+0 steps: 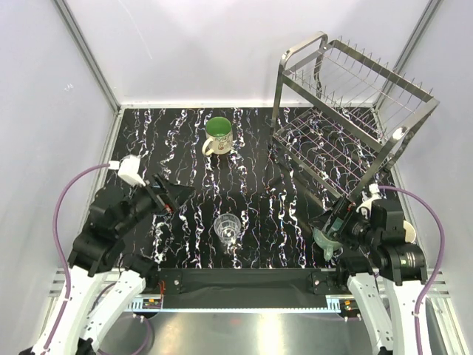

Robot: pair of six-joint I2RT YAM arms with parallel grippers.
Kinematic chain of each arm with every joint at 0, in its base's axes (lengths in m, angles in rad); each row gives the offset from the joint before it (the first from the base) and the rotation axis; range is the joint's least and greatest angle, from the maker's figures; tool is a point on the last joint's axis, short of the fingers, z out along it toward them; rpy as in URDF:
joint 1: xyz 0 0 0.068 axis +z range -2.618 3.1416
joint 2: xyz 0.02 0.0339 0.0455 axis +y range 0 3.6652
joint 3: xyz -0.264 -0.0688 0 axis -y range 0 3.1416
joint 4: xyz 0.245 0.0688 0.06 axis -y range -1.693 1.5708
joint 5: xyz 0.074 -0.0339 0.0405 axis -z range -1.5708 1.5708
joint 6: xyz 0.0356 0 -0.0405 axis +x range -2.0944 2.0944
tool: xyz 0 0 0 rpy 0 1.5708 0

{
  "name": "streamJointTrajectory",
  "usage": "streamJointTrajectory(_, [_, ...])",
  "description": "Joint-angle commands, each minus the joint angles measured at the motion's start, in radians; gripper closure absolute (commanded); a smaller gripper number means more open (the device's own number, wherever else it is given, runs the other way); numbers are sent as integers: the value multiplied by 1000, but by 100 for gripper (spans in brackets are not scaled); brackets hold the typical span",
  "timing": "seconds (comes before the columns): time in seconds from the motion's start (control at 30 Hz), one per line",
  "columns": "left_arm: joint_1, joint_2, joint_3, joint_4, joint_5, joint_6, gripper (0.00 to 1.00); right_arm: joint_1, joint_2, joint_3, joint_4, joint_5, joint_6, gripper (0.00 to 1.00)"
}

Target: Load the cups into the dish rack

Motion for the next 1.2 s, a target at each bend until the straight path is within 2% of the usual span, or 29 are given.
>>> streamJointTrajectory(0.0, [-1,71,49,-28,-46,55,1,2,-12,9,-16,-14,-37,0])
streamJointTrajectory(0.3, [-1,354,186,-8,-101,164,2,9,40,14,-24,-43,-47,0])
streamJointTrajectory(0.57, [-1,548,325,21,-221,219,5,48,23,-13,-11,-16,-23,0])
streamJointTrajectory(0.63, [-1,606,356,29,-286,225,5,59,31,-26,-10,-19,-18,0])
streamJointTrajectory(0.73, [-1,673,411,36,-291,230,7,62,46,-9,-11,-20,-27,0])
streamJointTrajectory(0.9, [-1,677,379,84,-236,207,13,64,88,52,-13,-13,-59,0])
streamJointTrajectory(0.97, [-1,660,339,89,-201,198,14,62,126,117,-34,12,-87,0])
streamJointTrajectory(1.17, [-1,576,220,119,-162,164,15,62,226,235,-11,-40,-119,0])
